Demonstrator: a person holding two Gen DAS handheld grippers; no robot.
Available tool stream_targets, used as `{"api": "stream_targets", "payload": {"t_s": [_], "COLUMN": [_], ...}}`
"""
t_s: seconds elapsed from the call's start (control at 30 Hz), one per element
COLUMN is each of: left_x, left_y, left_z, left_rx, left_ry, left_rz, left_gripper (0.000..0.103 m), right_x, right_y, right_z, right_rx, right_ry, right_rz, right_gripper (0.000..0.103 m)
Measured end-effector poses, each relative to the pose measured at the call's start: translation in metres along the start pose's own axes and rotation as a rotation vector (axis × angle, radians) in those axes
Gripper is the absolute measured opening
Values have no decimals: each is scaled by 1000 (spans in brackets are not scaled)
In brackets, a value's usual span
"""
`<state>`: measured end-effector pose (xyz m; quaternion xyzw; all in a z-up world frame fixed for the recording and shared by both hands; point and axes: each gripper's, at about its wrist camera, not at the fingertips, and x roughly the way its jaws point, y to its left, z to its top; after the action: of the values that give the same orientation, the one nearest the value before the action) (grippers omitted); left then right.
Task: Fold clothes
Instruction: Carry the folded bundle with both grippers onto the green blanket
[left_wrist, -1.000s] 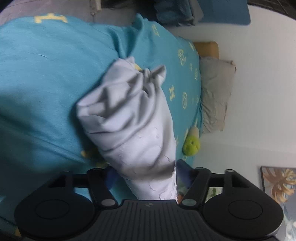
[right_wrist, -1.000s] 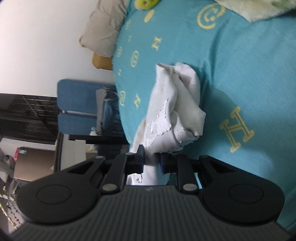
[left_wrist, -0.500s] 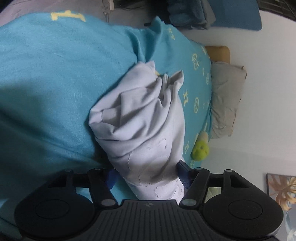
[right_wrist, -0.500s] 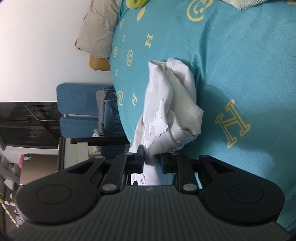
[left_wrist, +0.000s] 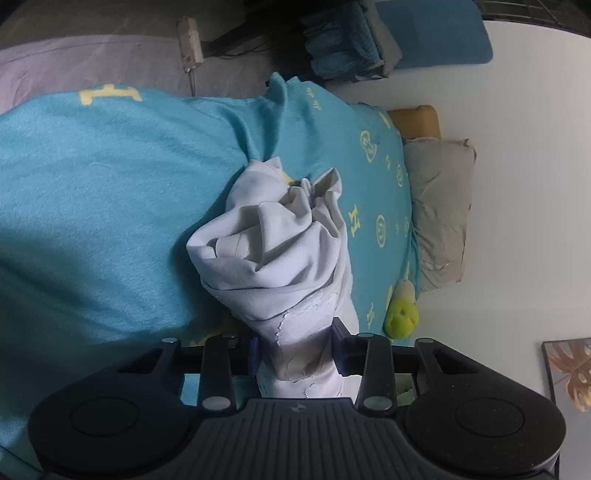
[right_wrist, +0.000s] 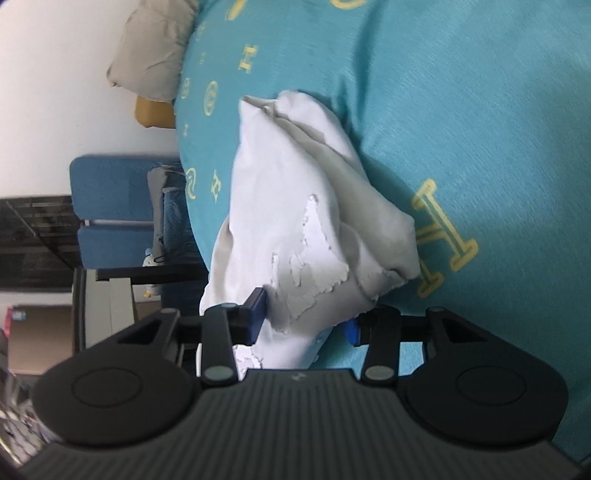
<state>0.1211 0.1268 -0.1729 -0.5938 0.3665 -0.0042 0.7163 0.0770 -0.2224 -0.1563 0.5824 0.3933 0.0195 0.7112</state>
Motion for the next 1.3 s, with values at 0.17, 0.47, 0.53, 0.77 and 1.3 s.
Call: {"api": "stream_targets", "payload": {"t_s": [0.17,0.47,0.53,0.77,1.3], "left_x": [-39,-123,-131,-105,93], "left_y": [7,-43,-72,-191,-327], "left_z": [-5,-41,-53,-127,-321], "left_rx": [12,95,136,294,604], "left_ry": [1,47,62,154,448], "left_rz": [4,19,6,-110,-538], "left_gripper": [29,28,27,27,28], "right_x": [-18,-115,-140,-233,-426], "right_y": [18,42,47,66,81], "right_z": [-7,-51,-52,15,196], "right_rx": [-90,-168,-162,-115,-372], "right_ry": [-50,-88,-108,-243,-811], "right_rz": [58,104,137,210,153], "right_gripper": [20,19,19,19,19]}}
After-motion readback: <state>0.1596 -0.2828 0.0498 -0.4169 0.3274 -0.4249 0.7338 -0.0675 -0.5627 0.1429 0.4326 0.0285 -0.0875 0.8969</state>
